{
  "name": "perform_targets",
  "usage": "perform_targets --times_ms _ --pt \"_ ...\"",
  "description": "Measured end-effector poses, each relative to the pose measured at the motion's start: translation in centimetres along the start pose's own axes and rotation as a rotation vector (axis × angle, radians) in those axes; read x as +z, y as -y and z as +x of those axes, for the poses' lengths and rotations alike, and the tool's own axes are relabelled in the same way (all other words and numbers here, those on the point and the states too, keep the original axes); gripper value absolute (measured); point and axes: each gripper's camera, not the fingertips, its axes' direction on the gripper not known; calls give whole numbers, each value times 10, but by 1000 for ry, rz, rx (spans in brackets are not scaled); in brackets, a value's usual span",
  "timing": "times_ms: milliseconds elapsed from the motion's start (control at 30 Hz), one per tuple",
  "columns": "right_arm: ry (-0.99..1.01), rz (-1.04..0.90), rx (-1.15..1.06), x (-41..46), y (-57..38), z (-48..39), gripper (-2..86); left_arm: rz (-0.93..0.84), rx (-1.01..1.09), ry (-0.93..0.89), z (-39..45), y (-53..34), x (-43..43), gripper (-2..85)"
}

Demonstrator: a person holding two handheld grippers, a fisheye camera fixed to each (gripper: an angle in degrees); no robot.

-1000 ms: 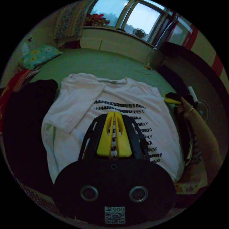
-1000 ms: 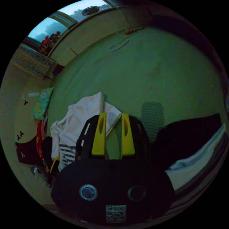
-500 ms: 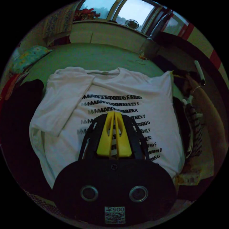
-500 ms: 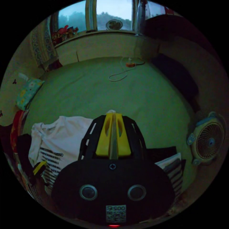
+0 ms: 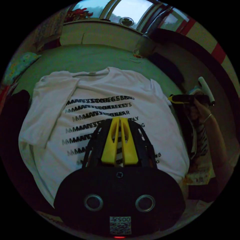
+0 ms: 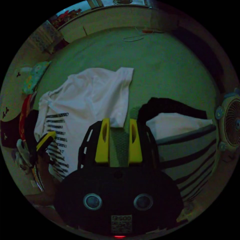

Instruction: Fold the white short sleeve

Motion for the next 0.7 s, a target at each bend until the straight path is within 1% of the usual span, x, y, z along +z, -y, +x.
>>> perform_targets --times_ms 100,167,333,400,500,567,633,700 --pt "-39 24 -9 1 -6 -5 56 -6 33 -3 12 3 14 -3" --pt "-24 51 3 -9 -15 -6 4 -14 51 -2 18 5 21 -3" --pt "30 109 40 -32 -39 -7 -9 -21 55 -21 25 8 38 -4" --pt "-34 131 13 -37 -43 -17 -9 -22 50 -17 26 9 43 -4" --pt "-110 156 -82 -42 -44 -50 -9 -24 46 -15 28 10 50 -4" --pt "-143 198 -214 -48 -50 -90 -9 -25 43 -15 28 11 54 -5" --pt "-132 213 -328 -48 -57 -122 -8 -27 36 -16 27 11 59 -5" --pt "-95 186 -437 -40 -66 -150 -6 -26 28 -15 26 12 62 -5"
